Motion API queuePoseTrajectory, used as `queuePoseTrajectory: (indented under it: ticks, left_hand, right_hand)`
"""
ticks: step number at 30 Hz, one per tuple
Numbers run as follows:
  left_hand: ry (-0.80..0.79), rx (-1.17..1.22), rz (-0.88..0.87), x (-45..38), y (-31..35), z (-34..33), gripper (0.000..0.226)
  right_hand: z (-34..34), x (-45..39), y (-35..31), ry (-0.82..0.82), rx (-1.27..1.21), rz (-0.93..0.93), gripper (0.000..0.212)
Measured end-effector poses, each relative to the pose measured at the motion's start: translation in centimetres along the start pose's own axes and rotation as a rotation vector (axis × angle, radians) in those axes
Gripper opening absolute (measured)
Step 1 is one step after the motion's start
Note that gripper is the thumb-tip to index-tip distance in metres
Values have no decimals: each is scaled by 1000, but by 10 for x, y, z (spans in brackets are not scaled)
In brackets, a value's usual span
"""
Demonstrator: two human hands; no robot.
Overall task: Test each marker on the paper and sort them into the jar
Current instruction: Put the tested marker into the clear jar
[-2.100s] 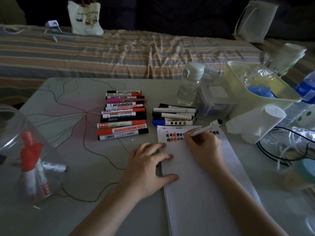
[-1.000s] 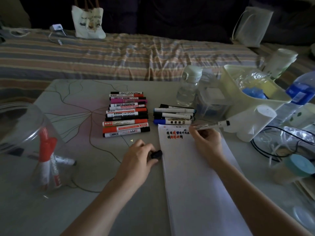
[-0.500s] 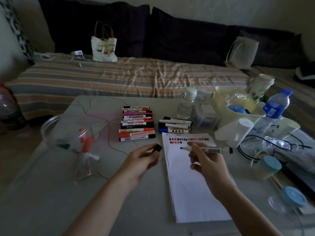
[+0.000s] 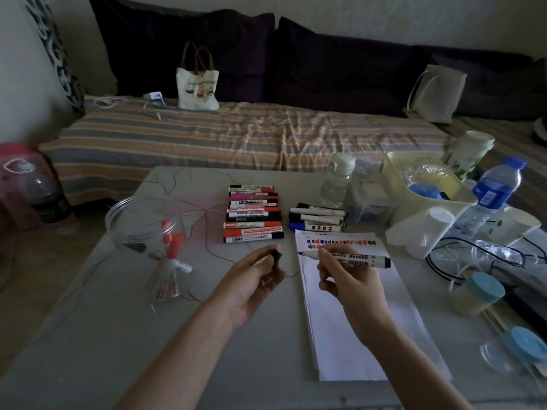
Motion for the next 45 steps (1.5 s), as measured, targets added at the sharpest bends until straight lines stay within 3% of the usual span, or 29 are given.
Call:
queuePoseTrajectory:
  ticks: [4, 12, 18, 24, 32, 36, 42, 45]
  left_hand:
    - [48, 28, 45, 2, -4, 1, 6]
    - [125, 135, 89, 2, -10, -2, 23]
    - [121, 139, 87, 3, -13, -8, 14]
    - [133, 65, 17, 6, -14, -14, 9]
    - [249, 44, -194, 13, -18, -20, 10]
    - [233, 99, -234, 13, -21, -24, 11]
    - [185, 219, -207, 9, -12, -25, 14]
    - [240, 239, -313, 8, 3, -15, 11]
  right_hand:
    - [-5, 2, -3, -4, 0, 7, 20]
    - [0, 6, -4, 18, 51, 52, 14]
    - [-2, 6, 0, 5, 156, 61, 12]
    - [-3, 7, 1, 3, 235, 92, 6]
    - [-7, 7, 7, 64, 182, 88, 4]
    - [-7, 6, 9, 67, 157, 123, 4]
    - [-13, 6, 5, -82, 54, 70, 29]
    - [-1, 7, 2, -39, -37, 33, 24]
Point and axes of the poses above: each hand's wrist, its own x-axis away from the middle knuckle, its own z-axis out of the back of the hand, y = z × x, the point moved 4 cm from there along -x, towards the middle knuckle, and after that the axes turned 2 degrees about x, right-handed, at the moved point
